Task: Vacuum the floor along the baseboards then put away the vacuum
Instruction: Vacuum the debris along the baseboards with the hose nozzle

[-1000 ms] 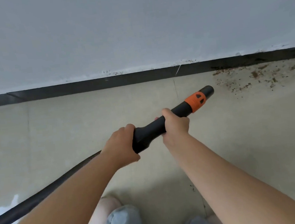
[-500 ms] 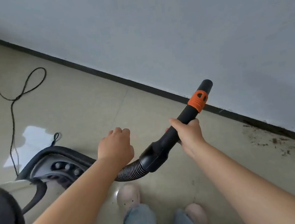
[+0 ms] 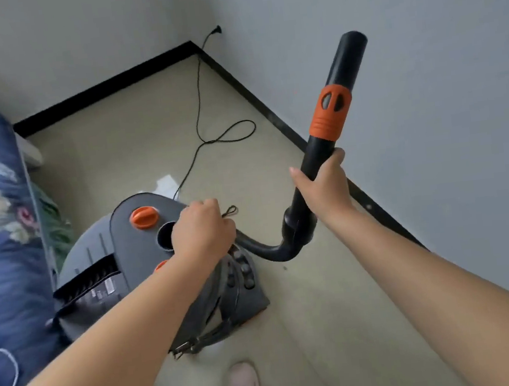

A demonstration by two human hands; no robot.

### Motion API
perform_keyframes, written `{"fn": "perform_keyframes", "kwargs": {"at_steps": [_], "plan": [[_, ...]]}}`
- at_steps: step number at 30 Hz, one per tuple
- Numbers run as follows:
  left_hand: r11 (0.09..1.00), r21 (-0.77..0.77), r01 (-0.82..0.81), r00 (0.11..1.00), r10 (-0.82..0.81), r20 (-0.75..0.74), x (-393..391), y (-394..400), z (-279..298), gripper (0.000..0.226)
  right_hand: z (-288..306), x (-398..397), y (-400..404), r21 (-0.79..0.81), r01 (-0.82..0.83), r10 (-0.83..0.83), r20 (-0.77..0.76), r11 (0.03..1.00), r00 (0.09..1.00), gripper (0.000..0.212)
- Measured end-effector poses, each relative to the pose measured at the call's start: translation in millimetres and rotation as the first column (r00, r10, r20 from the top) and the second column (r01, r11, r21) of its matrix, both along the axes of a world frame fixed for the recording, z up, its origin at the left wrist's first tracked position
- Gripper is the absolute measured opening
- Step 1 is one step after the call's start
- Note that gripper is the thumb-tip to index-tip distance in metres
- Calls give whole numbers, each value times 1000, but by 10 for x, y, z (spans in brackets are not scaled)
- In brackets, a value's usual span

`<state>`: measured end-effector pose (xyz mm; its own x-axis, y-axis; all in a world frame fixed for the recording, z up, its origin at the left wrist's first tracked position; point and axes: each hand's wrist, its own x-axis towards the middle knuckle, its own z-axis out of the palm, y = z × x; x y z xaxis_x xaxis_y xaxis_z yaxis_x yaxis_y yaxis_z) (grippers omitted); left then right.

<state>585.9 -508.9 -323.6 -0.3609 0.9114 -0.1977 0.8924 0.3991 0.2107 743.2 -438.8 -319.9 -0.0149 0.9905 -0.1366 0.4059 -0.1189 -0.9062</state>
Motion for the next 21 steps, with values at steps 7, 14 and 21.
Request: {"fn": "perform_keyframes", "kwargs": {"at_steps": [7, 14, 21], "plan": [[974, -10, -225, 969, 223, -107, -1150, -745, -363, 31, -312, -1221, -290, -3, -189, 189, 68, 982, 980, 45], [992, 30, -126, 991, 126, -33, -1719, -504, -685, 40, -792, -1522, -282, -136, -222, 247, 212, 966, 945, 43], [854, 210, 477, 865, -498, 58, -1428, -561, -1076, 37, -1065, -1319, -305, -169, -156, 196, 258, 973, 946, 47]]}}
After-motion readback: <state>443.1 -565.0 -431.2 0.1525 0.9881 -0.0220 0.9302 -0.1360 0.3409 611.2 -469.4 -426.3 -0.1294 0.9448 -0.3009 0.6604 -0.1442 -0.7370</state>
